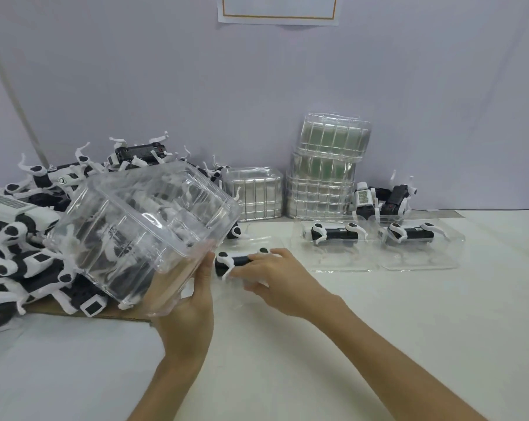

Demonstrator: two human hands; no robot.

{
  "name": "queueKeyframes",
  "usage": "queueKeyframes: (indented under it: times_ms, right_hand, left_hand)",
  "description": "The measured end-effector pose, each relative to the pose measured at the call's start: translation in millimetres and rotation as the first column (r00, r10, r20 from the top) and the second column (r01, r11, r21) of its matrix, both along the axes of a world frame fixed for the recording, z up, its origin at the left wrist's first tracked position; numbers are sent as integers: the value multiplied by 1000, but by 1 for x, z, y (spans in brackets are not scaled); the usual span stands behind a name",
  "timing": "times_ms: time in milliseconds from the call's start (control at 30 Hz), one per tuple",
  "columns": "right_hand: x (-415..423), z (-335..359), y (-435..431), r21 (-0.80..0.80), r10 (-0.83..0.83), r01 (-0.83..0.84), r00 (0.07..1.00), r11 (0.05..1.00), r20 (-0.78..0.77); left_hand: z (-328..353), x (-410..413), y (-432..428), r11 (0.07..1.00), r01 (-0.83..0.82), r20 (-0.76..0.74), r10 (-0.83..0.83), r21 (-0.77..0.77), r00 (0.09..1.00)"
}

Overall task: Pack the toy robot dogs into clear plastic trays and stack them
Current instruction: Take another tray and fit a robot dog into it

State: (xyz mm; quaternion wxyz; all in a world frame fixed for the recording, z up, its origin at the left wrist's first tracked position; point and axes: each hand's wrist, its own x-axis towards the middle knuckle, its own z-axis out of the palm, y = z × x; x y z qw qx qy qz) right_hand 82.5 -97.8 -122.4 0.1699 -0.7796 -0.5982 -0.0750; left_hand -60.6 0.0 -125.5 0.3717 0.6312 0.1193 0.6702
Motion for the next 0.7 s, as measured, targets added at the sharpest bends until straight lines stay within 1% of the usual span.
queueKeyframes:
  times_ms: [133,233,367,600,700]
  right_hand:
    - [32,4,10,6,-219,219,976,976,18]
    - [43,-4,0,65,-329,325,942,943,65]
    - [50,-12,-22,90,-398,390,913,916,94]
    - [58,-10,-64,79,-415,410,907,909,67]
    - [59,-8,-68,38,-486,485,872,874,50]
  left_hand:
    - [-6,0,2,997,-19,-47,15,-71,999]
    - [-7,1,1,991,-26,-77,17,-129,997]
    - [-6,0,0,991,-14,-94,2,-135,996]
    - [-8,0,-4,984,33,-101,-51,-176,994]
    - [-7,1,-5,982,47,-105,-68,-185,992]
